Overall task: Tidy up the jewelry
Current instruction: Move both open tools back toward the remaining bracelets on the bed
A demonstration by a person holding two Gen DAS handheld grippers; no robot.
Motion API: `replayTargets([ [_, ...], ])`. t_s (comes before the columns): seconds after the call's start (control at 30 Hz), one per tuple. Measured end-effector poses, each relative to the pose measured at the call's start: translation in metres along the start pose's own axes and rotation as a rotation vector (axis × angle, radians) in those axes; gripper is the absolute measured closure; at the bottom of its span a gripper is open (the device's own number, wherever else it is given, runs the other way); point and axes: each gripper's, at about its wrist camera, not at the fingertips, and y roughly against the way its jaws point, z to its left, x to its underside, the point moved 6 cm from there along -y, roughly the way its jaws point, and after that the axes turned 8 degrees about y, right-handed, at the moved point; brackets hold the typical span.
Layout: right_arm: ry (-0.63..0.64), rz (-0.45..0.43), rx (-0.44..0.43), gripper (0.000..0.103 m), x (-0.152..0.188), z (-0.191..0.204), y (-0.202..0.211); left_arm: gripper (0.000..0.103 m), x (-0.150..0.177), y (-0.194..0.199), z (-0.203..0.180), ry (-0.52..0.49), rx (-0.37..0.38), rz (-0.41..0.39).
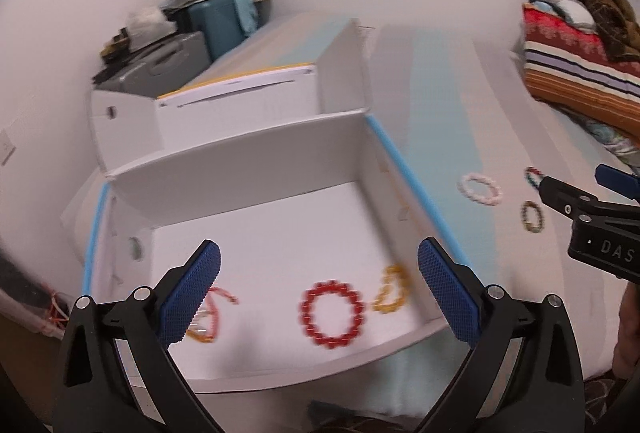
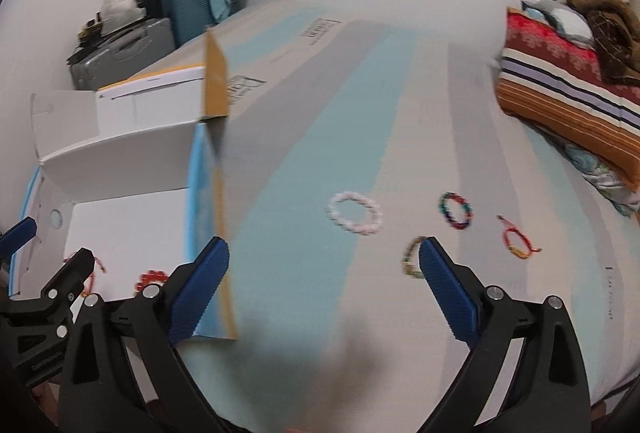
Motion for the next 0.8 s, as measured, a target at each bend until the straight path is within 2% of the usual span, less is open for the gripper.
replayTargets([
  [0.33, -0.064, 0.002, 0.02, 0.008, 0.009, -0.088, -0.001, 0.006, -0.004, -0.006, -0.084, -0.075, 0.073, -0.011],
  [0.6, -0.121, 0.036, 0.063, 0.008, 0.023, -0.152, -0.028, 0.006, -0.007, -0.029, -0.145, -0.105, 0.13, 0.001],
  [0.8, -0.159, 0.048, 0.077, 0.008, 0.033, -0.189, -0.045, 0.006, -0.001, -0.051, -0.19, -0.151, 0.135, 0.02],
])
